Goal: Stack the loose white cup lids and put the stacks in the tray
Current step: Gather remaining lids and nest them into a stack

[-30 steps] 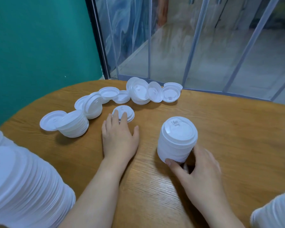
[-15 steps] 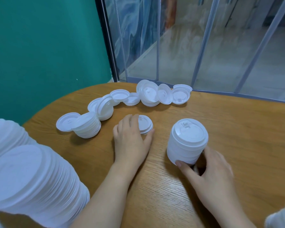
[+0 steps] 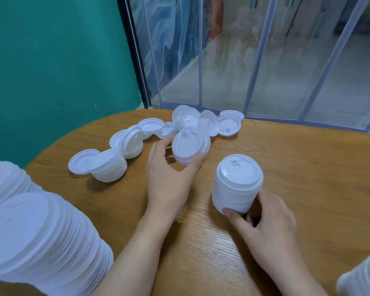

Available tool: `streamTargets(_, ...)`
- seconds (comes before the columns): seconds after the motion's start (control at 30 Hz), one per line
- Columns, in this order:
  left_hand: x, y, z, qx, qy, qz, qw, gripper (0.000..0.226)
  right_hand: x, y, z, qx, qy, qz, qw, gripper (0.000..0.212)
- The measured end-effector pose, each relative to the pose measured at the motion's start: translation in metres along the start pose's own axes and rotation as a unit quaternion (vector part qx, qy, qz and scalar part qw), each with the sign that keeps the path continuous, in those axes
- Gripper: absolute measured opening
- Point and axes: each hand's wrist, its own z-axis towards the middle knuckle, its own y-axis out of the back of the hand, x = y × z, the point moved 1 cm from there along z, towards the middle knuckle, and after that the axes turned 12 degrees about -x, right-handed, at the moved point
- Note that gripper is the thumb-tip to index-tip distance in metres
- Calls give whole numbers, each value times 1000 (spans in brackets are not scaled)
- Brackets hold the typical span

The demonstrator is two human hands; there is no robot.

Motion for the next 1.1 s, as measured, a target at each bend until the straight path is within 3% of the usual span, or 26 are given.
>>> streamTargets(0.1, -34, -1, -16, 15, -91, -38, 995, 67, 0, -1, -1, -6, 2, -6, 1000, 47)
streamTargets(0.27, -42, -13, -41, 81, -203, 20, 976, 67, 2, 0, 0, -7, 3, 1, 1000, 58)
streamTargets(0.87, -23, -21, -39, 183, -152, 41, 970, 72, 4, -4, -2, -36, 9, -27, 999, 47)
streamTargets(1.1, -20, -19, -38, 211, -63, -12, 975, 68, 5, -5, -2, -37, 6, -35, 999, 52)
